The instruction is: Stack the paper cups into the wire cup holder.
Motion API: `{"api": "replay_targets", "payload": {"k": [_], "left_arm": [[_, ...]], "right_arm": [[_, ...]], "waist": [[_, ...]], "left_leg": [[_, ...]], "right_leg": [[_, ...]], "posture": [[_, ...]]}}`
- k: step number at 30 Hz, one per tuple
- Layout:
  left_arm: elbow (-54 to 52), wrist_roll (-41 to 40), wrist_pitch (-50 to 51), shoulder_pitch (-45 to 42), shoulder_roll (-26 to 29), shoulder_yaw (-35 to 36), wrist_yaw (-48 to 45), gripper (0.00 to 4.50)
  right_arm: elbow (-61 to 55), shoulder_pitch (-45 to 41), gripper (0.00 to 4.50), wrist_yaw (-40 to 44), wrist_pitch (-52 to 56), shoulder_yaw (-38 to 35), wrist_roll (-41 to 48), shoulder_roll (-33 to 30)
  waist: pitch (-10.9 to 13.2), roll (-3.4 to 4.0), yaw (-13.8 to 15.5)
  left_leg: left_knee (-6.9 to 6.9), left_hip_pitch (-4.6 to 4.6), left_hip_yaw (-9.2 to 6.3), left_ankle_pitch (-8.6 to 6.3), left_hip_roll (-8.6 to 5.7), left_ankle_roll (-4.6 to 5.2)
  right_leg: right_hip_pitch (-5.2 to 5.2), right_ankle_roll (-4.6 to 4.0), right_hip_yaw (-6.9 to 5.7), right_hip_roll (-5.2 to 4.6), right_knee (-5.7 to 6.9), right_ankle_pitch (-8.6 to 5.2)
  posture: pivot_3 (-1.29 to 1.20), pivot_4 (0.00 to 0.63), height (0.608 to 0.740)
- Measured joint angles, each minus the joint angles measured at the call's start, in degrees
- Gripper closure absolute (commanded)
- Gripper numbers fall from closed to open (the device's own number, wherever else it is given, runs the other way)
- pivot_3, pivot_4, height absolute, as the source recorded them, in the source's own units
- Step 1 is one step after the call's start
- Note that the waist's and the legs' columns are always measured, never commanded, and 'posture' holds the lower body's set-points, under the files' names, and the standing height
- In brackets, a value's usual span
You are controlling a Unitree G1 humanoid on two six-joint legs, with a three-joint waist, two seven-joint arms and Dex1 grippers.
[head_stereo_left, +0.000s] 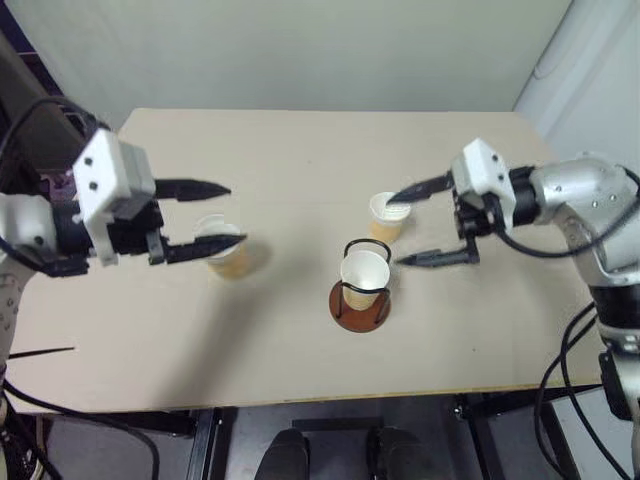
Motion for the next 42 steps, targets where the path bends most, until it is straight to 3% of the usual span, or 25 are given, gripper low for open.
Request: {"api": "replay_targets", "payload": {"k": [3, 5, 8, 14, 17, 27, 37, 42], "left_arm": [[0.24, 3.56, 0.76, -2.29, -4.32, -7.43, 4.60, 1.16], [0.98, 4.98, 1.49, -3.46, -6.51, -11.03, 6.37, 1.16], [1.36, 6.84, 1.65, -5.11, -8.10, -13.50, 7.57, 1.16], [1.97, 8.32, 2.69, -5.63, -8.63, -14.32, 8.79, 1.16], [1.56, 8.35, 3.33, -5.23, -8.58, -14.25, 8.89, 1.16], [-1.96, 8.04, 5.91, -2.96, -7.40, -11.65, 9.01, 1.16], [-2.16, 8.65, 5.77, -2.33, -6.76, -10.50, 8.57, 1.16], [-2.47, 3.94, 5.14, -0.59, -4.16, -3.89, 3.43, 1.16]], "right_arm": [[16.56, -5.65, 0.05, -3.66, -9.07, 2.40, -7.84, 4.38], [25.72, -7.17, 0.05, -3.76, -14.05, 4.07, -11.41, 7.40], [37.16, -9.40, 0.05, -3.92, -19.68, 5.82, -15.48, 11.09], [47.06, -12.32, 0.05, -2.48, -26.14, 5.87, -19.37, 13.26], [48.48, -12.63, 0.68, -0.40, -27.51, 5.87, -20.36, 14.59], [51.07, -11.52, 4.46, -0.97, -31.94, 6.89, -25.31, 16.90], [47.75, -11.48, 4.49, 2.85, -31.20, 3.20, -22.58, 13.89], [26.89, -10.86, 4.49, 14.26, -14.57, -4.35, -8.38, 7.20]], "waist": [[0.00, 0.00, -0.04], [0.01, 0.01, 0.04], [0.02, 0.04, 0.07], [0.03, 0.04, 0.27], [0.02, 0.04, 0.30], [0.03, 0.04, 0.28], [0.03, 0.04, 0.28], [0.03, 0.04, 0.17]], "left_leg": [[-0.06, -0.04, -0.10, 0.02, 0.04, 0.00], [-0.08, -0.10, -0.12, 0.04, 0.06, -0.02], [-0.25, -0.32, -0.11, 0.13, 0.06, -0.18], [-0.55, -0.55, -0.08, 0.57, 0.14, -0.93], [-0.67, -0.60, -0.02, 0.71, 0.19, -1.17], [-0.65, -0.60, 0.00, 0.59, 0.22, -0.96], [-0.66, -0.53, -0.01, 0.55, 0.29, -0.67], [-0.76, -0.55, 0.11, 1.13, 0.33, -1.19]], "right_leg": [[-0.11, -0.18, -0.03, 0.01, -0.01, 0.20], [-0.22, 0.26, -0.05, 0.04, 0.06, 0.48], [-0.52, 0.30, -0.04, 0.05, 0.06, 0.53], [-0.80, 0.30, -0.05, 0.13, -0.14, 0.52], [-0.81, 0.30, -0.06, 0.14, -0.12, 0.52], [-0.84, 0.29, -0.07, 0.11, -0.16, 0.52], [-0.83, 0.09, -0.13, 0.14, -0.01, 0.69], [-0.84, 0.02, -0.12, 0.25, -0.11, 0.64]], "posture": [[0.00, 0.150, 0.740], [0.00, 0.150, 0.740], [0.00, 0.150, 0.740], [0.00, 0.150, 0.740], [0.00, 0.150, 0.740], [0.00, 0.150, 0.740], [0.00, 0.150, 0.740], [0.00, 0.150, 0.740]]}}
